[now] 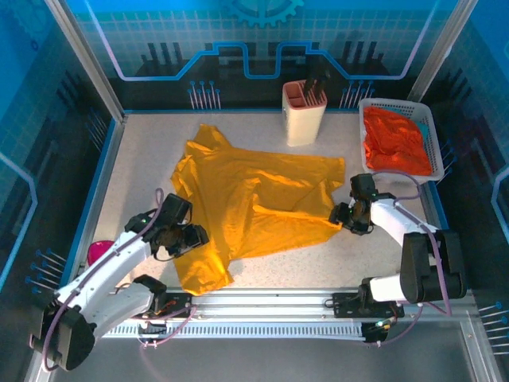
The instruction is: Fold and stack the t-shirts
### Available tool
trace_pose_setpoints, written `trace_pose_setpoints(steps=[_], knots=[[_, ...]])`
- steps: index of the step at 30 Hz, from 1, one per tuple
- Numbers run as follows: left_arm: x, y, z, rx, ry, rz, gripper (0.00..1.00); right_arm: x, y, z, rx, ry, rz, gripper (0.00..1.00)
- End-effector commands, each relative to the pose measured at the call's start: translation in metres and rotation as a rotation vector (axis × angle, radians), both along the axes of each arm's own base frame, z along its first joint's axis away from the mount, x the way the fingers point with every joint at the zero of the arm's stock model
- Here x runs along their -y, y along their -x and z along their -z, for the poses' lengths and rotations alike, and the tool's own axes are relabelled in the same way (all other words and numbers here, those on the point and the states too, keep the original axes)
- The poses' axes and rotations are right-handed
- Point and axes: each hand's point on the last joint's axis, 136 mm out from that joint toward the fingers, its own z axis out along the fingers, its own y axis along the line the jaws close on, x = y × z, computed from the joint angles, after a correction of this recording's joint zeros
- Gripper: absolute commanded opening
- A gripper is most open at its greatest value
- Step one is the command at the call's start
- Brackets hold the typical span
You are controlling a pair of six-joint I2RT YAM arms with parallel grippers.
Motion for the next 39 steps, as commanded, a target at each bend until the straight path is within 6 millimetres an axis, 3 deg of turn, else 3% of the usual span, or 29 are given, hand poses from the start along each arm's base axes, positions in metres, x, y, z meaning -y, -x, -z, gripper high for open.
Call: trace_pose_setpoints(steps=[1,6,11,15,22,24,26,30,39], knots=[[0.004,0.015,-0.004,-0.029,0.061,-0.036,0.54,-0.002,-0.008,0.001,0.031,-0.051,0.069,0.42],[-0.002,0.017,-0.009,-0.014,0.031,-0.033,0.54,-0.009,-0.004,0.006,0.013,-0.094,0.078,0.12],[0.0,0.012,-0.014,0.005,0.033,-0.022,0.54,-0.001,0.017,-0.012,0.012,-0.072,0.143,0.0],[-0.003,0.008,-0.016,0.011,0.004,-0.015,0.54,0.0,0.048,-0.033,0.029,-0.091,0.207,0.01],[-0.003,0.004,-0.009,0.001,-0.015,-0.006,0.54,0.019,0.104,-0.044,-0.056,-0.012,0.343,0.09],[-0.006,0.005,-0.008,-0.002,-0.033,-0.01,0.54,0.024,0.11,-0.047,-0.061,0.009,0.375,0.2],[-0.009,0.007,-0.006,-0.015,-0.046,-0.015,0.54,0.027,0.11,-0.05,-0.047,0.025,0.388,0.39],[-0.007,0.011,0.0,-0.049,-0.047,-0.018,0.54,0.029,0.095,-0.048,0.002,0.036,0.349,0.97],[-0.004,0.051,0.024,-0.156,-0.07,-0.062,0.54,0.009,0.053,-0.059,0.081,-0.005,0.097,1.0]])
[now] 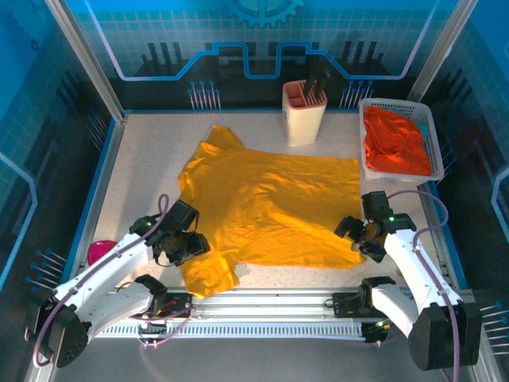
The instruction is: Fold and stack the t-shirts
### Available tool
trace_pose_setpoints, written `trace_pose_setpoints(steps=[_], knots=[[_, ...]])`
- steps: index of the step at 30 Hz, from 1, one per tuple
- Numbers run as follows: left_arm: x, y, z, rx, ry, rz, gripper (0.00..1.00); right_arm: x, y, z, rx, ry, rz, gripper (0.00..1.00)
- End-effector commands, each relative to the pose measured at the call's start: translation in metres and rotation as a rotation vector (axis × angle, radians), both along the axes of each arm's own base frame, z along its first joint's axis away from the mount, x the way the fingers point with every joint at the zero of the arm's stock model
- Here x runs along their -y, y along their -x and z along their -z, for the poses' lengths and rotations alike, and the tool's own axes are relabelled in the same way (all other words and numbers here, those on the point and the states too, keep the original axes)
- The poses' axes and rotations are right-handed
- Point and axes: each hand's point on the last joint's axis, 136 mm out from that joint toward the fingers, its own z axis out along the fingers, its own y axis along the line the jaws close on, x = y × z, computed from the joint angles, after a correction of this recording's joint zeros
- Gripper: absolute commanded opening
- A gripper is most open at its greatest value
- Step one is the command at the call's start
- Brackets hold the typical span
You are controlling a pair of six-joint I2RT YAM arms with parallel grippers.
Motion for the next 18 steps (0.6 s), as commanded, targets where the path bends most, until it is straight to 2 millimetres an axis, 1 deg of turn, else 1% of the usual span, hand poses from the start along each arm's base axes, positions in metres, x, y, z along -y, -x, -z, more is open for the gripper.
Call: trace_pose_setpoints(steps=[1,3,5,9,14,16,18], knots=[[-0.008,0.027,0.013,-0.068,-0.019,-0.078,0.54,-0.009,-0.024,-0.021,0.112,-0.017,-0.117,1.0],[-0.01,0.036,0.014,-0.086,-0.033,-0.083,0.54,-0.005,-0.026,-0.026,0.148,0.008,-0.13,1.0],[-0.008,0.045,0.017,-0.121,-0.035,-0.066,0.54,-0.001,-0.026,-0.028,0.165,0.028,-0.125,1.0],[-0.01,0.065,0.025,-0.203,-0.087,-0.046,0.54,-0.005,-0.026,-0.024,0.156,0.005,-0.128,1.0],[-0.019,0.083,0.028,-0.264,-0.158,-0.052,0.47,0.001,-0.025,-0.015,0.117,0.033,-0.089,1.0],[-0.021,0.09,0.031,-0.291,-0.185,-0.043,0.46,0.004,-0.024,-0.014,0.126,0.04,-0.065,1.0],[-0.018,0.096,0.035,-0.317,-0.184,-0.037,0.46,0.004,-0.024,-0.014,0.133,0.037,-0.055,1.0]])
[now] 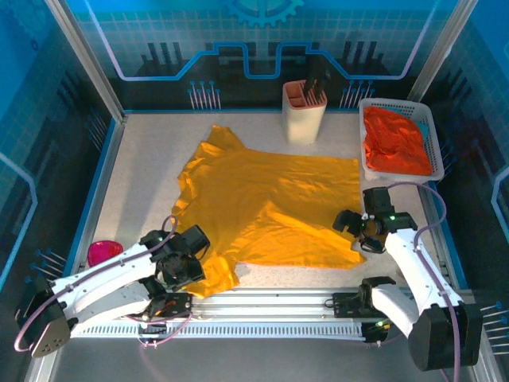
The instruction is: Fold and stack the t-shirts
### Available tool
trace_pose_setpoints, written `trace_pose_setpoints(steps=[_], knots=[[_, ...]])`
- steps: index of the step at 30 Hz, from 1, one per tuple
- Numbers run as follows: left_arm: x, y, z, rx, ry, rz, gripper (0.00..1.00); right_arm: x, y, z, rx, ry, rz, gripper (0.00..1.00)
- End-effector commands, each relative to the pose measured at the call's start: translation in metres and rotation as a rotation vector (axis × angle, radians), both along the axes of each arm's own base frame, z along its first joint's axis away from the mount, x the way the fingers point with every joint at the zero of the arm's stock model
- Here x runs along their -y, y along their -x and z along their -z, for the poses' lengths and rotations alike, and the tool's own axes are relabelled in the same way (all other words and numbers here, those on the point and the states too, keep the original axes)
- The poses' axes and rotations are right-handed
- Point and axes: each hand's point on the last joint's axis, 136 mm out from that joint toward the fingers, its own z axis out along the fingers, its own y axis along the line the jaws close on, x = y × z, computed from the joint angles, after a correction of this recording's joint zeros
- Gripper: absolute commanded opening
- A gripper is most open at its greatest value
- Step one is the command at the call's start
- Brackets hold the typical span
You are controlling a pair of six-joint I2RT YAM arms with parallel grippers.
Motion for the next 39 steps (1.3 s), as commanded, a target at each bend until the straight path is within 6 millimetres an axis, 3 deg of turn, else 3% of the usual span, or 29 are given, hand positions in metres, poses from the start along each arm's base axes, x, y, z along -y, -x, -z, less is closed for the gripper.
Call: trace_pose_setpoints(steps=[1,7,12,15,18,19,23,28,33,39], knots=[[-0.007,0.021,0.009,-0.089,-0.045,-0.037,0.45,0.005,-0.001,0.0,0.019,0.008,0.039,1.0],[0.005,0.025,0.021,-0.101,-0.006,-0.047,0.45,0.005,0.003,0.008,-0.032,0.012,0.037,1.0],[0.009,0.012,0.026,-0.054,-0.024,-0.051,0.37,0.007,0.015,0.014,-0.074,0.006,0.085,1.0],[0.014,-0.001,0.025,-0.006,-0.022,-0.056,0.24,0.012,0.027,0.019,-0.13,0.023,0.13,0.99],[0.016,-0.015,0.021,0.033,-0.021,-0.063,0.05,0.014,0.039,0.023,-0.18,0.028,0.172,0.97],[0.017,-0.021,0.018,0.047,-0.015,-0.066,0.0,0.015,0.043,0.025,-0.192,0.031,0.187,0.96],[0.014,-0.049,-0.002,0.111,-0.012,-0.053,0.0,0.011,0.053,0.034,-0.216,-0.001,0.208,0.89],[-0.01,-0.091,-0.035,0.195,-0.068,-0.021,0.0,-0.001,0.059,0.038,-0.235,-0.018,0.154,0.79],[-0.028,-0.144,-0.061,0.265,-0.09,0.009,0.0,-0.014,0.057,0.039,-0.25,0.0,0.07,0.75],[-0.045,-0.193,-0.071,0.298,-0.122,0.021,0.0,-0.024,0.06,0.039,-0.28,0.026,0.02,0.64]])
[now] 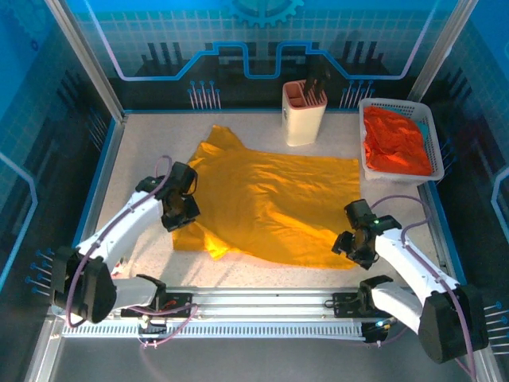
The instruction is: Fold and stack the t-shirts
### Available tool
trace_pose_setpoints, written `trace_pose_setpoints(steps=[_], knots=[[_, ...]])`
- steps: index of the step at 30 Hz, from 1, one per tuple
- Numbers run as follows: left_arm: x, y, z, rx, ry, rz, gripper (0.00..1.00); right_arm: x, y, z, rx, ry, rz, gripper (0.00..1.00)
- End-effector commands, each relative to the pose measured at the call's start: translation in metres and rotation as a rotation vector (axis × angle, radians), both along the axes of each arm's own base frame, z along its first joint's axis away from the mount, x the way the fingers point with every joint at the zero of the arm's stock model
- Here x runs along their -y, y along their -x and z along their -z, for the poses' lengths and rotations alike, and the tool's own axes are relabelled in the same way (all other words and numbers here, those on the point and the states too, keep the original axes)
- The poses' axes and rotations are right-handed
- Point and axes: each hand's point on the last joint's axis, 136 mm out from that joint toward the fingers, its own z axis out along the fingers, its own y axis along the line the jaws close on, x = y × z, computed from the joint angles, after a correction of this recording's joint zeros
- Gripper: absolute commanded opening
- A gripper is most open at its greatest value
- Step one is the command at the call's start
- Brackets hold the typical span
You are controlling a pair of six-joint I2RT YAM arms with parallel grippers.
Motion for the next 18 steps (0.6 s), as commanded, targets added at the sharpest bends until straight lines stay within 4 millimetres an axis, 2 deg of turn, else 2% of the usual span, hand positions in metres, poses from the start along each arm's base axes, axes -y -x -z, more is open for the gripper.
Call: trace_pose_setpoints(steps=[1,4,6,8,9,11,18], knots=[[-0.016,-0.023,-0.008,0.026,-0.059,0.069,0.0,-0.006,0.0,-0.007,-0.005,0.009,-0.011,0.59],[-0.027,-0.041,-0.015,0.044,-0.073,0.054,0.0,-0.008,0.0,-0.006,-0.006,0.029,-0.025,0.53],[-0.033,-0.049,-0.021,0.066,-0.076,0.041,0.0,-0.009,-0.001,-0.006,-0.015,0.033,-0.03,0.52],[-0.042,-0.055,-0.027,0.082,-0.087,0.027,0.0,-0.012,-0.001,-0.007,-0.019,0.031,-0.034,0.57],[-0.046,-0.058,-0.03,0.087,-0.091,0.021,0.0,-0.014,-0.002,-0.007,-0.012,0.03,-0.042,0.67],[-0.055,-0.067,-0.036,0.097,-0.098,0.009,0.0,-0.017,-0.004,-0.01,0.009,0.03,-0.063,0.76],[-0.063,-0.103,-0.043,0.114,-0.099,0.0,0.0,-0.03,-0.002,-0.028,0.037,0.087,-0.151,0.73]])
